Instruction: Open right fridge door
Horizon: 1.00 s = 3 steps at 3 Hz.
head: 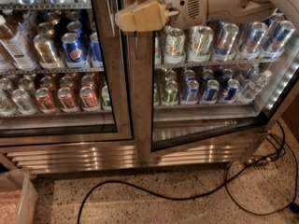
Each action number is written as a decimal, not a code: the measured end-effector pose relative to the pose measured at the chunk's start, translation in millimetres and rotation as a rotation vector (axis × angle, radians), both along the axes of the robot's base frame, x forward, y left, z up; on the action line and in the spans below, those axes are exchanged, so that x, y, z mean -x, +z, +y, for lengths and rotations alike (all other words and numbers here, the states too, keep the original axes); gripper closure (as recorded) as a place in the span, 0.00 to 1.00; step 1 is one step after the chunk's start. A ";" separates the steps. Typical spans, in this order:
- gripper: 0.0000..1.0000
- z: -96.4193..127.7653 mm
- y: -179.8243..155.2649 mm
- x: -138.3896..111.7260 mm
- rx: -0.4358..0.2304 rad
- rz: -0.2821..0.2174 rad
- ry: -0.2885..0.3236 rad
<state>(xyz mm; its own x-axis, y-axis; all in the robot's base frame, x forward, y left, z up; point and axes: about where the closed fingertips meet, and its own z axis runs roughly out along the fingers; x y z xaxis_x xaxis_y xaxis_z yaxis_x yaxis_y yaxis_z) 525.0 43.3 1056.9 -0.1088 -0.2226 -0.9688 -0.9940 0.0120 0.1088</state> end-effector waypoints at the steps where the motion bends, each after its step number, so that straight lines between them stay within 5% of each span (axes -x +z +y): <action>1: 1.00 -3.2 -0.9 1.9 0.000 0.000 0.000; 3: 1.00 -4.7 1.8 9.2 -0.017 0.017 -0.011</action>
Offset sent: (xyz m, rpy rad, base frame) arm -0.1679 -0.0030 0.0438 -0.0661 0.3602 -0.1541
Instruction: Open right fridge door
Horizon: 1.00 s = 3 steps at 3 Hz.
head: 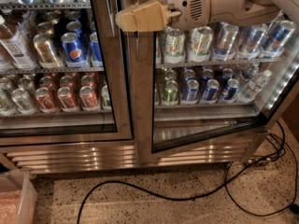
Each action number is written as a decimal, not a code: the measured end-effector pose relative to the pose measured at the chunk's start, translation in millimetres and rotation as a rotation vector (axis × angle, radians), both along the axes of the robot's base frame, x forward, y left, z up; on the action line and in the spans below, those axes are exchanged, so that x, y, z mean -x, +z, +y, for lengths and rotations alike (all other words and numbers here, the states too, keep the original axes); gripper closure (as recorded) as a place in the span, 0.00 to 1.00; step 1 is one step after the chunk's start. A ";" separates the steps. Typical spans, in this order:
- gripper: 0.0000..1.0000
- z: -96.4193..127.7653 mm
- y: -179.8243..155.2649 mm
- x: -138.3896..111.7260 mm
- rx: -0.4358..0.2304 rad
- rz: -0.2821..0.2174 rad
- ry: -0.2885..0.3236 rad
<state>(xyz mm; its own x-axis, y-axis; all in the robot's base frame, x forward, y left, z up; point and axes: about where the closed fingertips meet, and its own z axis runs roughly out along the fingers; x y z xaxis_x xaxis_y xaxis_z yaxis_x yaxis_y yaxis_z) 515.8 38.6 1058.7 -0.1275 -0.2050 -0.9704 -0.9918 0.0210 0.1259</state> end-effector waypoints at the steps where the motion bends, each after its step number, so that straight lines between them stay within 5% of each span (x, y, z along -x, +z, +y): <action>1: 1.00 -0.7 0.2 1.0 0.000 0.003 -0.001; 3: 1.00 -6.3 -0.6 5.6 0.012 0.029 -0.031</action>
Offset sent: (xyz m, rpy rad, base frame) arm -0.0183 -0.0240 0.0024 -0.0469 0.1169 -0.1365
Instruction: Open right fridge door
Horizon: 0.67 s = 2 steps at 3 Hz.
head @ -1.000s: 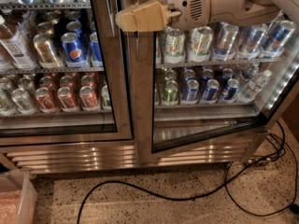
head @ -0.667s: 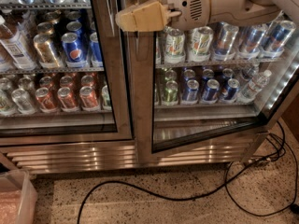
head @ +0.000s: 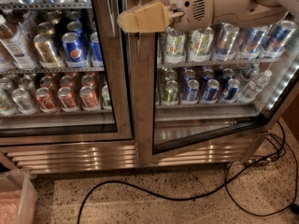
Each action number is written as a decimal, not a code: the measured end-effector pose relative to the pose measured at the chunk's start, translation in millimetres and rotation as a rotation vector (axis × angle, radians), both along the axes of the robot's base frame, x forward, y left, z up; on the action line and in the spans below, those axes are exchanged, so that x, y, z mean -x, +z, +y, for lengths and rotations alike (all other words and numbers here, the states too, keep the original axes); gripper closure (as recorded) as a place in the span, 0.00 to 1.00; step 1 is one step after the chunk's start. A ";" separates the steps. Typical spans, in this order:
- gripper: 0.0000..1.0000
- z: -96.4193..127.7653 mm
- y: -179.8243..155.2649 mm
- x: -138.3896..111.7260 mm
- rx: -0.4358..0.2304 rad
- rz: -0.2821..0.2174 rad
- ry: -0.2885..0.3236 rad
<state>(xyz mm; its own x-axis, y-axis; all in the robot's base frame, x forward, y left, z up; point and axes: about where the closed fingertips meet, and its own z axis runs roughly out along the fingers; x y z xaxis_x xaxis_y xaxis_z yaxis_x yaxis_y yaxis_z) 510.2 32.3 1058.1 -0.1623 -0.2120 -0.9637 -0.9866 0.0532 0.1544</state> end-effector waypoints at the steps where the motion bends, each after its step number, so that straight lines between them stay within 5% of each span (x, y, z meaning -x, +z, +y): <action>1: 1.00 -2.3 0.8 9.7 0.021 0.018 -0.021; 2: 1.00 -4.2 -0.3 12.2 0.021 0.018 -0.021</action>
Offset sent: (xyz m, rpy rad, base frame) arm -0.1432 -0.0393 0.0231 -0.2020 0.2526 -0.2778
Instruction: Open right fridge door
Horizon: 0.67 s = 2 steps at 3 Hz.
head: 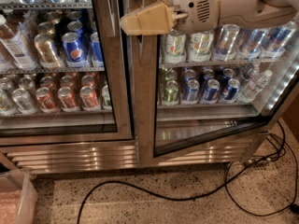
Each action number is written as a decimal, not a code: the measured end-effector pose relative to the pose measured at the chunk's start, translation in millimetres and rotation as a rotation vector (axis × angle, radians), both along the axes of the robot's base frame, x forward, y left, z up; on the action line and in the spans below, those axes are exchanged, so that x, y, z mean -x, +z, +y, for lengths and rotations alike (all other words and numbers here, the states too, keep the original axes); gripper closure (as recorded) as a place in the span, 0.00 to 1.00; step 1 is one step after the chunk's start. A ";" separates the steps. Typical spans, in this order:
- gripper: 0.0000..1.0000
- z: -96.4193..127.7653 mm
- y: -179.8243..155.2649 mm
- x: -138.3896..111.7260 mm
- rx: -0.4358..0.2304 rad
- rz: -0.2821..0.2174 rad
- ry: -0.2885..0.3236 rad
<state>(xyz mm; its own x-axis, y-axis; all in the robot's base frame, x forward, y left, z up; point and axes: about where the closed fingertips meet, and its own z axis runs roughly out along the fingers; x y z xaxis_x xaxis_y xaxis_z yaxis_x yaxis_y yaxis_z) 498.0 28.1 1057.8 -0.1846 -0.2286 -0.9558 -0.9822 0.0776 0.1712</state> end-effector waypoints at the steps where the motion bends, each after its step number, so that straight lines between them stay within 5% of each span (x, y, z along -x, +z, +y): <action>1: 1.00 -2.2 1.3 9.9 0.017 0.022 -0.022; 2: 1.00 -6.8 1.3 21.6 0.030 0.047 -0.039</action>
Offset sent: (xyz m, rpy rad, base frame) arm -0.2164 -0.0445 0.0351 -0.2593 0.4439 -0.3668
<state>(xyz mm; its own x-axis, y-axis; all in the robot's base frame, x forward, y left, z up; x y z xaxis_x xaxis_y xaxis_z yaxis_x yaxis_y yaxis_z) 476.4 21.3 1059.0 -0.2382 -0.2490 -0.9388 -0.9693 0.1219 0.2136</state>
